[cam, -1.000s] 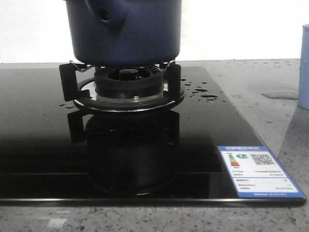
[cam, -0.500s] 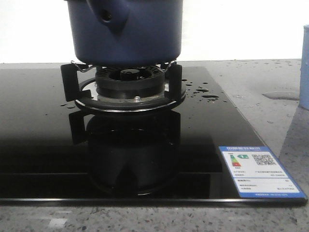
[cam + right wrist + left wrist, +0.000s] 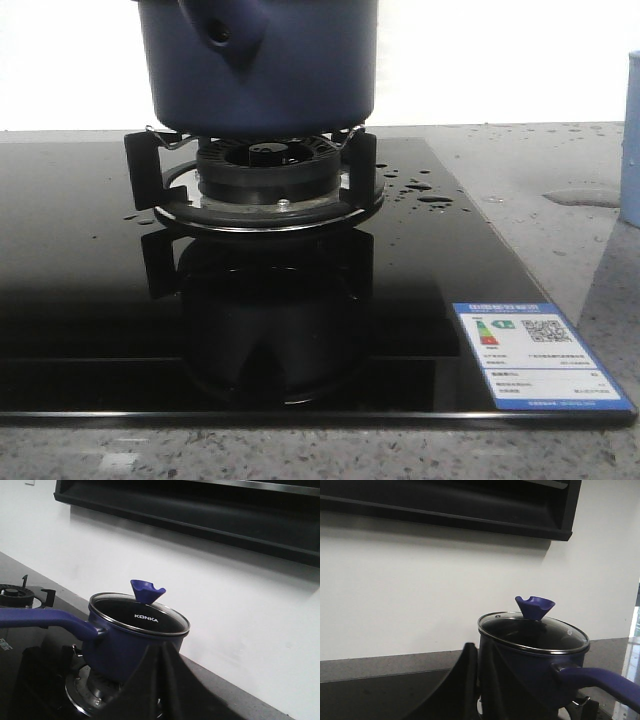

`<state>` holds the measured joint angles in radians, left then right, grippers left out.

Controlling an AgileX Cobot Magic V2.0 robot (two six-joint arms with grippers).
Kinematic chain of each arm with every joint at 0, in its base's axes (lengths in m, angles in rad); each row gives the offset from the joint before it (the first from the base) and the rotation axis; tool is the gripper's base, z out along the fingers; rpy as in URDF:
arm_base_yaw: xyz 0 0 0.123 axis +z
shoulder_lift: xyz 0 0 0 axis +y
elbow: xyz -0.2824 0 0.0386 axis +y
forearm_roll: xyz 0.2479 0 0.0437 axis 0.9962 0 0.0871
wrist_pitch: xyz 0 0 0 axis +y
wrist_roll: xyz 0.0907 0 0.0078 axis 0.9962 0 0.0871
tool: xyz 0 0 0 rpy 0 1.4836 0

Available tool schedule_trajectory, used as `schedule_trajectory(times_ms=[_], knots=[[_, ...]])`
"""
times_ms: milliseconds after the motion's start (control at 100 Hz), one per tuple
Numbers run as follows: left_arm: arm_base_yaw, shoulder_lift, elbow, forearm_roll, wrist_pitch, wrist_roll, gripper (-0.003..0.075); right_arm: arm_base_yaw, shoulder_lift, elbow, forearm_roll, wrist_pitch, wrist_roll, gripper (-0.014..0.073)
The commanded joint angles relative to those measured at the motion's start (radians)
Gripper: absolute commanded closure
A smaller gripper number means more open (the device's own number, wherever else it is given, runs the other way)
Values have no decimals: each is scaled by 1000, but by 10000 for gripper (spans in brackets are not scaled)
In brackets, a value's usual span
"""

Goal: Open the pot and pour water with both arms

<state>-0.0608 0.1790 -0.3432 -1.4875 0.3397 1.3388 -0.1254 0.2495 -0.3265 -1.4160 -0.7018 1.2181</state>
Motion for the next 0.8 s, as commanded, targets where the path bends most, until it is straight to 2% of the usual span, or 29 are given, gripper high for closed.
schedule_trajectory(times_ms=[0,280,390,600,640,680,730,790], knots=[[-7,21,-34,-38,-8,-9,739,1,10,-20,39,-2,3,667],[-7,21,-32,-36,-8,-9,739,1,10,-20,39,-2,3,667],[-7,21,-32,19,-38,-7,739,1,10,-20,39,-2,3,667],[-1,21,23,78,-223,-10,739,1,10,-20,39,-2,3,667],[-1,21,41,151,-243,-23,739,1,10,-20,39,-2,3,667],[-1,21,59,309,-244,-95,739,1,10,-20,39,0,3,667],[-1,21,77,559,-244,-274,739,1,10,-20,39,0,3,667],[-1,21,103,901,-247,-576,739,1,10,-20,39,0,3,667]])
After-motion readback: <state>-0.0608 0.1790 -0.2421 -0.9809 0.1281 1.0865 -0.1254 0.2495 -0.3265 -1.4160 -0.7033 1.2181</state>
